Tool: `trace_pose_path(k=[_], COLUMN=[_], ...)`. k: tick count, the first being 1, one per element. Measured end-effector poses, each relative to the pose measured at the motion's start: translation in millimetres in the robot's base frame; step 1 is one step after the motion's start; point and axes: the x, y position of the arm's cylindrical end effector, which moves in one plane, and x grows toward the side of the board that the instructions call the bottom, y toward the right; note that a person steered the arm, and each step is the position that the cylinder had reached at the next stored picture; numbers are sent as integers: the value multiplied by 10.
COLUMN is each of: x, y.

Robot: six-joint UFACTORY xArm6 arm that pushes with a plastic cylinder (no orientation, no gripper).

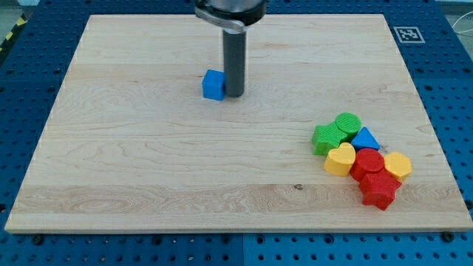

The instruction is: Slide blue cube towards the right side

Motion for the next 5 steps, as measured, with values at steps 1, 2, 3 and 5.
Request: trace_pose_path(k=[1, 2, 3, 5], x=[-81, -171, -171, -169], y=[-171, -171, -172, -42])
